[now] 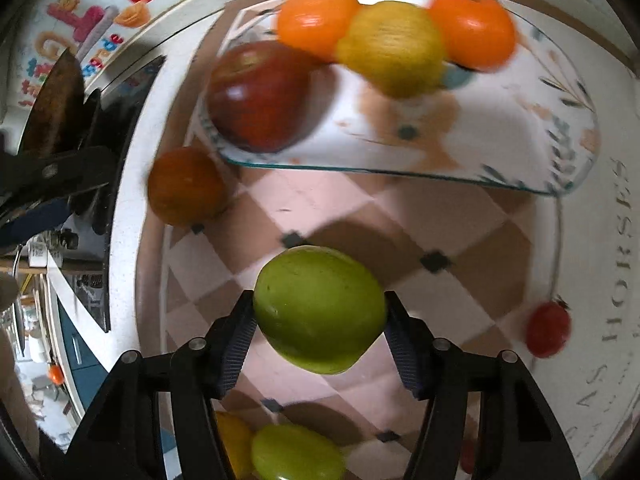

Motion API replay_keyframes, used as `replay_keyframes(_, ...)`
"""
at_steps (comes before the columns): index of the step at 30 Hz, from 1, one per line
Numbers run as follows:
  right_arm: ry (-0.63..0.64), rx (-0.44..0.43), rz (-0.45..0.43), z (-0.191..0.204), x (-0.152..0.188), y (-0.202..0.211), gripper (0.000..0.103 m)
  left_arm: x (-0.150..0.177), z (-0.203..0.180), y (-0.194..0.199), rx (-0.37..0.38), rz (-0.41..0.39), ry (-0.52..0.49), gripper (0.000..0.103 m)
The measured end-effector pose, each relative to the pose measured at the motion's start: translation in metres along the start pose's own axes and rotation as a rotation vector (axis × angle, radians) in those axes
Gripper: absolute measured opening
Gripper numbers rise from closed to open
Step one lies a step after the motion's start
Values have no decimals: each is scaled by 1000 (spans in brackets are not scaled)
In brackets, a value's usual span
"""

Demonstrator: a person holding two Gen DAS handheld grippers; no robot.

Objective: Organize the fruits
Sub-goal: 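Grasp the brown fruit with the left gripper while the right grasps a green apple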

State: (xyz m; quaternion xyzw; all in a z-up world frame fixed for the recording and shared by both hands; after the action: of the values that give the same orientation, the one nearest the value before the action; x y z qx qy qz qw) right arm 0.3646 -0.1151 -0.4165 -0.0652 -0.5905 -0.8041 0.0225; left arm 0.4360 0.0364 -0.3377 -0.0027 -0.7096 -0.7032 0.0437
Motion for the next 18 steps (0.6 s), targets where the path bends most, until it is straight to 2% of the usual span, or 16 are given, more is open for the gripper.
replay_keyframes(4,-33,21,4,-24,3,6,65,-10,-18,-23,-9,46,-77,101)
replay_keyframes(6,-46,26,6,-33,7,9,65,-11,-23,-29,-17,55,-104,97)
replay_keyframes(12,-59,37,14,-40,7,10,65,-9,-40,-44,-6,66,-187,71)
replay_keyframes(13,-57,43,15,-39,7,10,65,-8,-42,-47,-5,74,-194,65)
replay_keyframes(14,-53,51,14,-39,6,10,65,-9,-44,-50,-3,75,-202,55)
replay_keyframes(18,-46,57,20,-35,8,9,65,-10,-50,-50,-9,46,-215,54)
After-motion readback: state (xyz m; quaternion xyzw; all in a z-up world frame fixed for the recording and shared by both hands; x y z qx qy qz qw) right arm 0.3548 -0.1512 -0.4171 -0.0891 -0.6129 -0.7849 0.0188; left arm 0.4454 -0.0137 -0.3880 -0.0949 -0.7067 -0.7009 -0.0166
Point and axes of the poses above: each gripper's, at about its wrist camera, not at the fingertips, and y roughly against the way its jaws point, z to its left, x to its underside, the point moved 9 cm from there along -y, roughly the way its jaws point, and after that the axes turned 11 degrees about z, right-handed, at the moved point
